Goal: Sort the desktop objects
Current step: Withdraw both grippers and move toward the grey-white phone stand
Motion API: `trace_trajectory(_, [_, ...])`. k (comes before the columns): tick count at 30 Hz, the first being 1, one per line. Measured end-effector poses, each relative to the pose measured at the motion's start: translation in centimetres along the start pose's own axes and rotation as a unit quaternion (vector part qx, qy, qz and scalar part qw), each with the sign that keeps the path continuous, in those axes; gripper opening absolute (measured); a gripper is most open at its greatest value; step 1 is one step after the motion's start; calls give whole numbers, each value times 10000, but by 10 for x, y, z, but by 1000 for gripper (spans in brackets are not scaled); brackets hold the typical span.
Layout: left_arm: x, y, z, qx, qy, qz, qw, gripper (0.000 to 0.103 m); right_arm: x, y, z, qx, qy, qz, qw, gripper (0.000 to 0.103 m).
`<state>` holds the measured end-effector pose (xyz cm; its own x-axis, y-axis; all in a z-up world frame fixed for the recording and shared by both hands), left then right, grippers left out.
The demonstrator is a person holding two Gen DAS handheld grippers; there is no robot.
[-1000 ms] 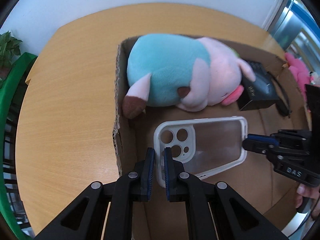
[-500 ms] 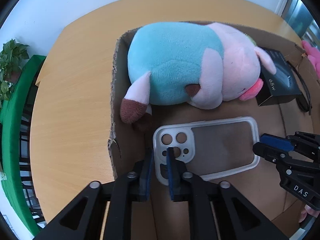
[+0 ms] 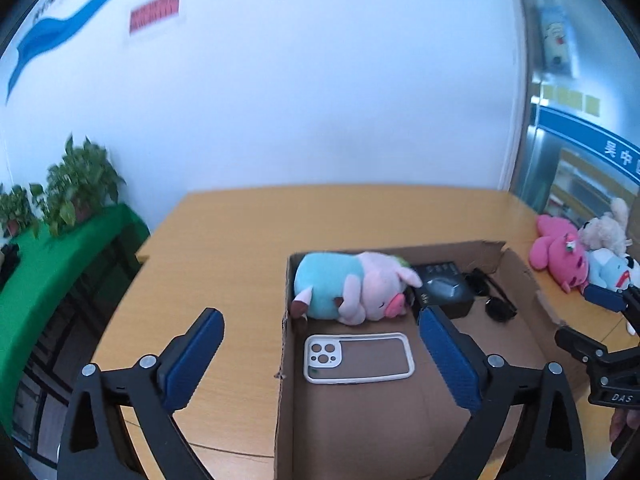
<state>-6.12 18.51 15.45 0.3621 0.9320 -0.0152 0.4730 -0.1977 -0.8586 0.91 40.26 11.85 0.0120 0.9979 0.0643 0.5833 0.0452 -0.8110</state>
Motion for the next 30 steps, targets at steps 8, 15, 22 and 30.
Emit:
trace_trajectory(8, [16,60,-74,516,-149,75,9985,102,13,64,-44,-84,218,483,9986,85])
trace_trajectory(15, [25,97,-90,350,-169,-77,9992,102,6,90,-59,-54,39,567,9984,85])
trace_trajectory(22, [20,122,-86,30,-257,-98,9996,102,-1,95,-67,97,51,380,9992,85])
trace_trajectory(30, [8,153,-81,-236,-189,-467,9985,102,-25,118,-51,-242,-212,173,9993,85])
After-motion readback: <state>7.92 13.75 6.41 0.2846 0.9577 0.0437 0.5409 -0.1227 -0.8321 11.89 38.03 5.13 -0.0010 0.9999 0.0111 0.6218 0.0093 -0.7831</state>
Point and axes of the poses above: each gripper's, at about its wrist camera, not at the fingertips, and z roughly the way its jaws point, x to its right, y to its underside, the point moved 9 cm from there along z, roughly the way its jaws point, and after that the axes turned 2 degrees about x, right-handed, at the moved point
